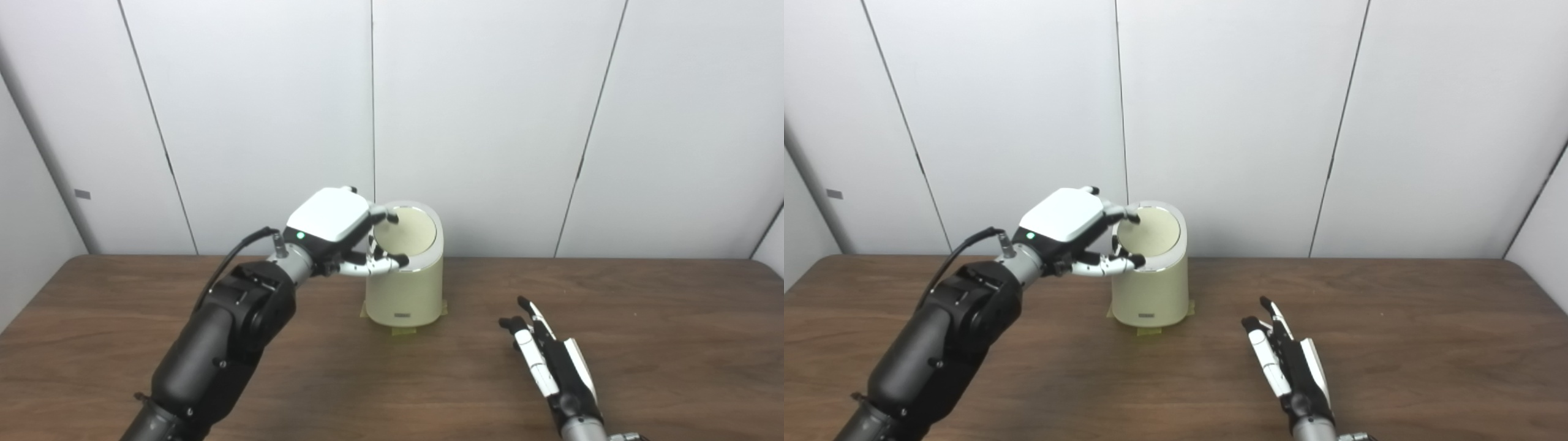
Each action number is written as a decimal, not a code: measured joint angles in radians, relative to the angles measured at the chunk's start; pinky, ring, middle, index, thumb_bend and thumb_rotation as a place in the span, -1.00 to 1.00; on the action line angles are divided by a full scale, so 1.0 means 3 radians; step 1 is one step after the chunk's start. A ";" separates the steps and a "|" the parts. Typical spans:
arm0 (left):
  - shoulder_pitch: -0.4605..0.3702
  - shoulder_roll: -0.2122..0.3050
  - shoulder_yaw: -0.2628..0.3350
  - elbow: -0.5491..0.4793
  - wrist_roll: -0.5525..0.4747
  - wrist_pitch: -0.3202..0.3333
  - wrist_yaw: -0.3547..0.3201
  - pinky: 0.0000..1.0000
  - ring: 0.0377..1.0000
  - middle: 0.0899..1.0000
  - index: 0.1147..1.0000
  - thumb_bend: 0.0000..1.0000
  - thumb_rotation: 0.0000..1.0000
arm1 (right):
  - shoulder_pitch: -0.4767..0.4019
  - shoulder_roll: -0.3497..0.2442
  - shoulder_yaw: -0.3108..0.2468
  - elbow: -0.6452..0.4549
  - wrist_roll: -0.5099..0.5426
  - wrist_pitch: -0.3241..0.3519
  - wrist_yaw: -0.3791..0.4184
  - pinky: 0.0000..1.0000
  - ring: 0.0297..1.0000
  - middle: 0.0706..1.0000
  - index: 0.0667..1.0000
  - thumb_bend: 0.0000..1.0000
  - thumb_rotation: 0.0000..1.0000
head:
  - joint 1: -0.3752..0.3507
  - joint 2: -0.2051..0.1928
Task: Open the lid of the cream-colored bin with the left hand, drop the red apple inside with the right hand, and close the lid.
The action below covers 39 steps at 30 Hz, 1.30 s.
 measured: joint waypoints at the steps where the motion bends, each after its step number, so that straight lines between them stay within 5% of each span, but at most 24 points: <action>1: 0.0019 -0.0056 0.0098 0.0000 -0.0104 -0.0002 0.0092 0.68 0.79 0.79 0.79 -0.09 0.43 | 0.0000 0.0000 0.0000 0.0000 0.0000 0.0001 0.0000 0.98 0.72 0.58 0.87 -0.02 1.00 | -0.0005 0.0000; 7: 0.0179 -0.0201 0.0433 -0.0187 -0.0611 0.0104 0.0312 0.71 0.89 0.90 0.89 -0.18 0.58 | -0.0005 0.0001 0.0016 -0.0013 -0.0001 0.0018 0.0005 1.00 0.73 0.60 0.87 0.00 1.00 | -0.0010 0.0005; 11: 0.0343 -0.0317 0.0725 -0.0471 -0.1016 0.0402 0.0316 0.77 0.87 0.88 0.87 -0.16 0.76 | -0.0008 0.0003 0.0007 -0.0069 -0.0002 0.0069 0.0000 1.00 0.77 0.62 0.88 -0.01 1.00 | -0.0020 0.0010; 14: 0.0532 -0.0372 0.0857 -0.0699 -0.1303 0.0632 0.0304 0.81 0.87 0.86 0.90 -0.20 0.81 | -0.0006 0.0011 -0.0001 -0.0080 0.0004 0.0068 0.0000 0.75 0.75 0.65 0.90 0.03 1.00 | -0.0026 0.0010; 21: 0.1021 -0.0443 0.1188 -0.0913 -0.1960 0.1142 0.0286 0.99 0.98 0.98 1.00 -0.11 0.84 | 0.0047 0.0020 -0.0064 -0.0090 0.0165 -0.0029 0.0006 0.79 0.85 0.80 0.97 0.06 1.00 | -0.0041 0.0031; 25: 0.1308 -0.0454 0.1255 -0.0917 -0.2401 0.1147 0.0275 1.00 1.00 1.00 1.00 -0.10 0.98 | 0.0083 0.0027 -0.0154 -0.0111 0.0427 -0.0070 0.0093 0.86 0.89 0.87 1.00 0.06 1.00 | -0.0056 0.0046; 39: 0.2031 -0.0639 0.1235 -0.0990 -0.2865 0.1037 0.0497 1.00 1.00 1.00 1.00 -0.24 1.00 | 0.0125 0.0037 -0.0277 -0.0189 0.0597 -0.0089 0.0113 0.89 0.94 0.92 1.00 0.15 1.00 | -0.0062 0.0071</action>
